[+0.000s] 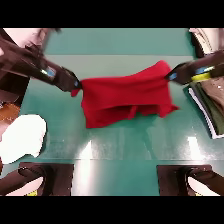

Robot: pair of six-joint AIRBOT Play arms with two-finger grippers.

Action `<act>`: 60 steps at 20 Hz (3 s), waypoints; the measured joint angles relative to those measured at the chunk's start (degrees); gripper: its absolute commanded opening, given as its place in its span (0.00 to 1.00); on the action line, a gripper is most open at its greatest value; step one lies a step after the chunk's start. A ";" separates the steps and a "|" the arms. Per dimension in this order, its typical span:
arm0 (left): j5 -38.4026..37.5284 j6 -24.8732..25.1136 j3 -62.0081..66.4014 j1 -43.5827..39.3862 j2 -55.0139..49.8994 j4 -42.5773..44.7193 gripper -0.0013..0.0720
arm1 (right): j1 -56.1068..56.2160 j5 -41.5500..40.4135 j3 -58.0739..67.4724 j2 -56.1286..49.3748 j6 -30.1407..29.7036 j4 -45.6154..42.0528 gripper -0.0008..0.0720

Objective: Fold the shirts.

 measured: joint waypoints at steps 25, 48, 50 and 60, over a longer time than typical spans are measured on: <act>8.04 2.12 -11.82 0.00 -5.75 7.67 0.05 | -23.34 -15.26 -25.83 -16.81 -14.45 14.64 0.50; -2.23 -0.31 19.85 4.61 -5.73 7.21 0.05 | -23.80 -11.67 -1.51 -7.30 -14.69 16.13 0.03; -2.47 -0.50 29.00 5.03 -5.14 6.43 0.05 | -25.59 -12.98 3.91 -2.29 -14.23 16.39 0.03; 11.45 -1.40 38.40 5.42 9.46 -0.44 0.05 | -38.75 -23.26 26.84 14.91 -13.73 16.31 0.03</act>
